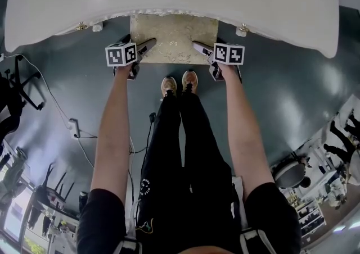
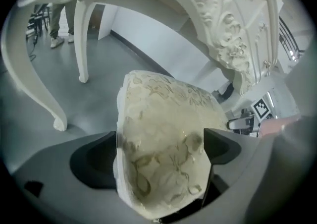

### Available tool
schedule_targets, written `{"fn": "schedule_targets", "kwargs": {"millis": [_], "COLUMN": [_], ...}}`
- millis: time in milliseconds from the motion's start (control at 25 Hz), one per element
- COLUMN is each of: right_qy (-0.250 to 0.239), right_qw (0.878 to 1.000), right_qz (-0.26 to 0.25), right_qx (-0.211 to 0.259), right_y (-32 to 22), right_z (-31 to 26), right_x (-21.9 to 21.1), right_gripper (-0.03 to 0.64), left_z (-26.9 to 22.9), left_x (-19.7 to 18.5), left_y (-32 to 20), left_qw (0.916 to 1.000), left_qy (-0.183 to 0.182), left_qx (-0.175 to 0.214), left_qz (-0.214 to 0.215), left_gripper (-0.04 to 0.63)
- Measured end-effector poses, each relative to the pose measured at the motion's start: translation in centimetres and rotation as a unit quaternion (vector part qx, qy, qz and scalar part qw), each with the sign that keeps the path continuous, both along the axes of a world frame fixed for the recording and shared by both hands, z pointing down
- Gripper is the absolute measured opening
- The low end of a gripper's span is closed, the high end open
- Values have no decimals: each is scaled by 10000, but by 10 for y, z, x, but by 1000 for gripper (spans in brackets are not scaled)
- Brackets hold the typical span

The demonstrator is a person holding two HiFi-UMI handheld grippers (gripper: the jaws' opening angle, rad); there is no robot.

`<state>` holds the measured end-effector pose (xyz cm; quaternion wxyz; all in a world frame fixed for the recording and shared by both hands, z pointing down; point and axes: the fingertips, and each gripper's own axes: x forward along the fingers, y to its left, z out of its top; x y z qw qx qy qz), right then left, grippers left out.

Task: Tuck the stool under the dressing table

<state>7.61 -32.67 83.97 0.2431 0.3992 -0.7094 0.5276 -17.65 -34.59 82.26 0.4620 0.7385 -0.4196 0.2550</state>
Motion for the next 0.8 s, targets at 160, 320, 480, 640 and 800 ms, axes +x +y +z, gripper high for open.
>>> {"fn": "schedule_targets", "kwargs": {"millis": [160, 320, 480, 640, 800], "right_qy": [253, 703, 1071, 1005, 1021], "right_qw": [9997, 9975, 9936, 9943, 9934], "right_qz": [58, -117, -195, -214, -72], "right_qx": [42, -33, -295, -270, -509], "right_y": [47, 109, 145, 133, 121], "right_z": [-11, -7, 6, 12, 20], "right_x": [6, -4, -22, -45, -52], "right_gripper": [597, 540, 420, 422, 416], "left_z": [1, 1, 4, 22, 33], "left_x": [1, 6, 8, 20, 38], "left_y": [61, 104, 118, 147, 142], "left_qw": [9999, 9984, 9965, 9950, 9941], "left_qy": [-131, -559, -823, -818, -819], "left_qx": [-80, 36, -56, -581, -690], "left_qz": [58, 60, -155, -7, 189], "left_gripper": [560, 558, 557, 552, 518]}}
